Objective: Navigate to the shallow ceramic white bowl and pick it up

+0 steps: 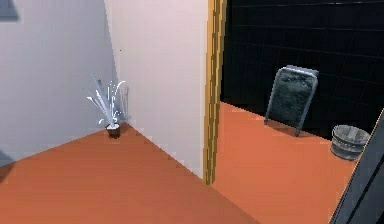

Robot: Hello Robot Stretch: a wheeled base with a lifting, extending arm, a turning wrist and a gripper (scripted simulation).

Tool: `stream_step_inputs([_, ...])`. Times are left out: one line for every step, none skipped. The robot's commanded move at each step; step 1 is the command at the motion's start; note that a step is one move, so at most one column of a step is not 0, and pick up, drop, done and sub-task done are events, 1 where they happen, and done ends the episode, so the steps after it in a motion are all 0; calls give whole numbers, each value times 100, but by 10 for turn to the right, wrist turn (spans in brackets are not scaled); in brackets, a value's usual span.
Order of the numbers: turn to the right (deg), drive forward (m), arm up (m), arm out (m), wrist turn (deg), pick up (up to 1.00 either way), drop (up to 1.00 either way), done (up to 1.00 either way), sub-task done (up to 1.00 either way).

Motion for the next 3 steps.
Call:
stream_step_inputs([0,0,0,0,0,100,0,0,0])
stream_step_inputs([0,0,10,0,0,0,0,0,0])
stream_step_inputs([0,0,0,0,0,0,0,100,0])
